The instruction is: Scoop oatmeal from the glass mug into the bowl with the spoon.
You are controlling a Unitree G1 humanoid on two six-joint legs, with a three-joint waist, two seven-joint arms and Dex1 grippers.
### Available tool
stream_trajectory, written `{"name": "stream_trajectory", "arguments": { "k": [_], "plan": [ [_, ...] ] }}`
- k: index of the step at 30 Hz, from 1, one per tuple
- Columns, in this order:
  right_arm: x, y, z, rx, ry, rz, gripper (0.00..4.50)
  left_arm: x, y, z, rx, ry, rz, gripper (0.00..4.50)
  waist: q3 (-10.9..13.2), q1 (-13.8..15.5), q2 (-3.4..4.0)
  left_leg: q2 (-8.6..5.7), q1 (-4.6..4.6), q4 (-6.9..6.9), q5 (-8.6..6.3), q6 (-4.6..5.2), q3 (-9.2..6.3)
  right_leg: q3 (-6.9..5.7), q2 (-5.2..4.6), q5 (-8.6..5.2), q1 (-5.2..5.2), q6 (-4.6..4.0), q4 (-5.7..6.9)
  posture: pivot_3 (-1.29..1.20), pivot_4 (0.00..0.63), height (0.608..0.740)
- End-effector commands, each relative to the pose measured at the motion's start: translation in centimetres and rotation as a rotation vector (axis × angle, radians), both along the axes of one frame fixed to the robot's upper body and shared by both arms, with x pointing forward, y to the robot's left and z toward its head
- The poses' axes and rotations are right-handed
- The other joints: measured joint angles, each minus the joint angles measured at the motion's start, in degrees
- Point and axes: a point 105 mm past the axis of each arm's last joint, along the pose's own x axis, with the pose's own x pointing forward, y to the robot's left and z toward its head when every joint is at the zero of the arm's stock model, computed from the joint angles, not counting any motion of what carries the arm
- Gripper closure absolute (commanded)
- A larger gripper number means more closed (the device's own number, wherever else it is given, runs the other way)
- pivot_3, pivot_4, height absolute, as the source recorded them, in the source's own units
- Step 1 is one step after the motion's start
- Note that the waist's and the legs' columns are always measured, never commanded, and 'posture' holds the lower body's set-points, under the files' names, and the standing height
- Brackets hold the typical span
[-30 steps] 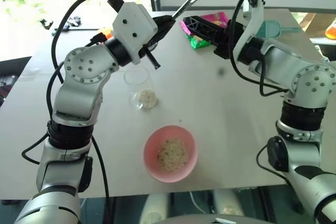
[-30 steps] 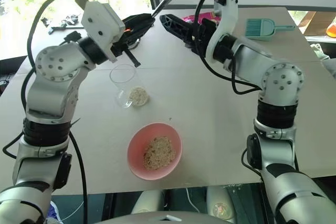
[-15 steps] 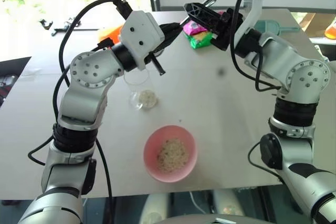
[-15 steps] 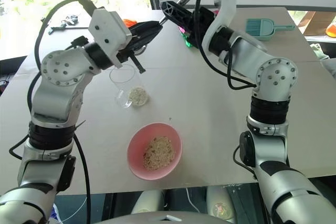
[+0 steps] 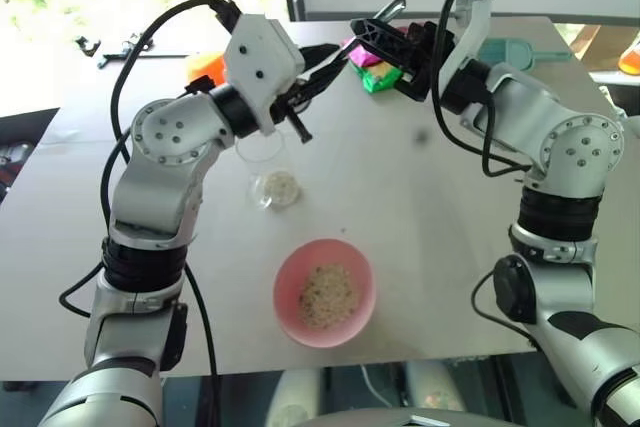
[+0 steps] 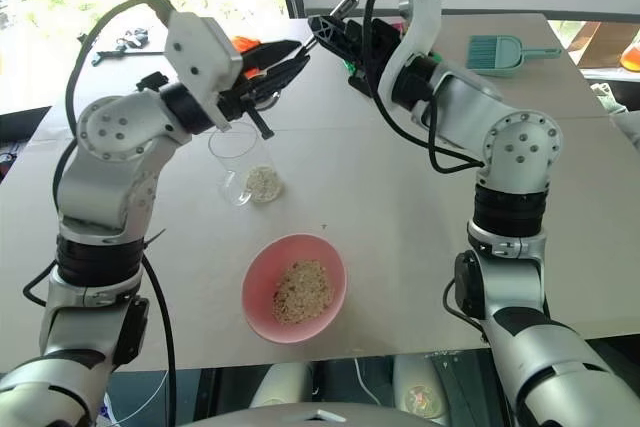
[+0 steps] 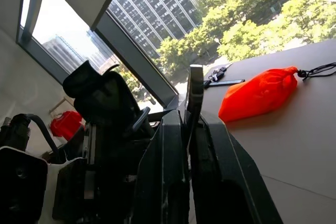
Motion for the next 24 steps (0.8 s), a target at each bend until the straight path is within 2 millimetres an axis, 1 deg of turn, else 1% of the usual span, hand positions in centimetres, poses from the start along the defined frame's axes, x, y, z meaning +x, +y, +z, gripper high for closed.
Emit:
{"name": "stream_trajectory", "arguments": {
  "k": [1,2,5,7,9,10,11,12,13,15,16,19,21,24],
  "plan": [
    [-0.1,-0.8,2.1,0.065,-0.049,-0.023,4.5,-1.6,2.0,2.9,-0.114,0.011,-0.007,1.96,0.0,-0.1,0.0,0.0,0.0,0.0,0.0,0.0,0.0,0.0,0.0,0.0,0.0,0.0,0.0,0.0,0.15,0.74],
    [0.2,-1.3,2.4,0.081,-0.046,-0.036,4.5,-2.0,2.8,3.3,-0.147,0.04,-0.005,1.75,0.0,-0.2,0.0,0.0,0.0,0.0,0.0,0.0,0.0,0.0,0.0,0.0,0.0,0.0,0.0,0.0,0.15,0.74],
    [1.1,-2.7,2.6,0.102,-0.034,-0.081,4.5,-3.1,5.3,4.1,-0.244,0.127,0.015,1.75,0.0,-0.9,0.0,0.01,0.0,0.0,0.0,0.0,-0.01,0.0,0.01,0.0,0.0,0.0,0.01,0.0,0.15,0.74],
    [1.4,-3.3,2.5,0.104,-0.031,-0.102,4.5,-3.6,6.4,4.2,-0.288,0.168,0.036,1.75,0.0,-1.2,0.0,0.0,0.01,0.0,0.0,0.0,-0.01,-0.01,0.0,0.0,0.02,0.0,-0.01,0.0,0.15,0.74],
    [2.4,-5.1,3.4,0.111,-0.027,-0.145,4.5,-4.0,8.6,4.0,-0.366,0.214,0.102,1.75,0.0,-1.3,0.0,0.0,0.01,0.0,0.0,0.0,0.01,-0.01,-0.01,0.0,0.03,0.0,-0.01,0.0,0.15,0.74],
    [2.8,-6.1,3.7,0.121,-0.021,-0.166,4.5,-4.3,10.2,3.5,-0.427,0.224,0.161,1.75,0.0,-1.5,0.05,0.0,0.02,0.0,0.0,0.0,0.02,0.0,-0.01,0.0,0.03,0.0,-0.01,0.0,0.15,0.74],
    [3.1,-7.0,3.9,0.129,-0.013,-0.187,4.5,-4.5,12.2,2.7,-0.504,0.238,0.232,1.75,0.0,-1.5,0.07,0.0,0.04,0.01,0.0,0.0,0.06,0.03,-0.01,0.0,0.02,0.0,0.0,0.0,0.15,0.74],
    [3.3,-7.7,3.9,0.132,-0.006,-0.202,4.5,-4.8,13.7,1.6,-0.55,0.25,0.301,1.75,0.0,-1.6,0.09,0.0,0.07,0.01,0.0,0.0,0.11,0.08,-0.01,0.0,0.02,0.0,0.02,0.0,0.15,0.74],
    [3.5,-8.4,3.7,0.129,0.0,-0.219,4.5,-5.2,15.0,-0.6,-0.561,0.284,0.378,1.75,0.0,-1.7,0.1,0.04,0.1,-0.01,0.0,0.0,0.12,0.08,0.01,0.0,0.02,0.0,-0.01,0.0,0.15,0.74],
    [3.8,-9.6,3.1,0.111,0.014,-0.262,4.5,-6.4,16.5,-4.4,-0.579,0.349,0.45,1.75,0.0,-2.0,0.13,0.13,0.2,-0.21,0.0,0.0,0.31,0.18,0.03,0.0,0.03,0.0,-0.01,0.0,0.15,0.74],
    [3.9,-10.1,2.8,0.108,0.022,-0.277,4.5,-7.0,16.7,-6.2,-0.564,0.388,0.471,1.75,0.0,-2.0,0.1,0.11,0.14,-0.21,0.0,0.0,0.31,0.19,0.01,0.0,0.0,0.0,-0.02,0.0,0.15,0.74],
    [3.9,-10.9,2.3,0.101,0.036,-0.305,4.5,-7.7,17.0,-9.8,-0.561,0.447,0.528,1.75,0.0,-1.3,0.05,0.14,0.06,-0.15,0.0,0.0,0.32,0.19,0.02,0.0,-0.04,-0.01,-0.11,0.0,0.15,0.74],
    [3.8,-11.0,2.1,0.102,0.042,-0.309,4.5,-7.7,16.4,-11.4,-0.505,0.46,0.534,1.75,0.0,-0.5,0.07,0.12,0.12,-0.09,0.0,0.01,0.36,0.26,0.0,0.0,-0.02,-0.01,-0.02,0.0,0.15,0.74],
    [3.5,-10.8,1.6,0.087,0.042,-0.312,4.5,-7.1,14.7,-13.5,-0.477,0.481,0.521,1.75,0.0,0.8,0.13,0.1,0.21,0.0,-0.01,0.04,0.38,0.31,-0.02,0.02,0.03,-0.03,0.09,0.0,0.15,0.74]
  ]
}}
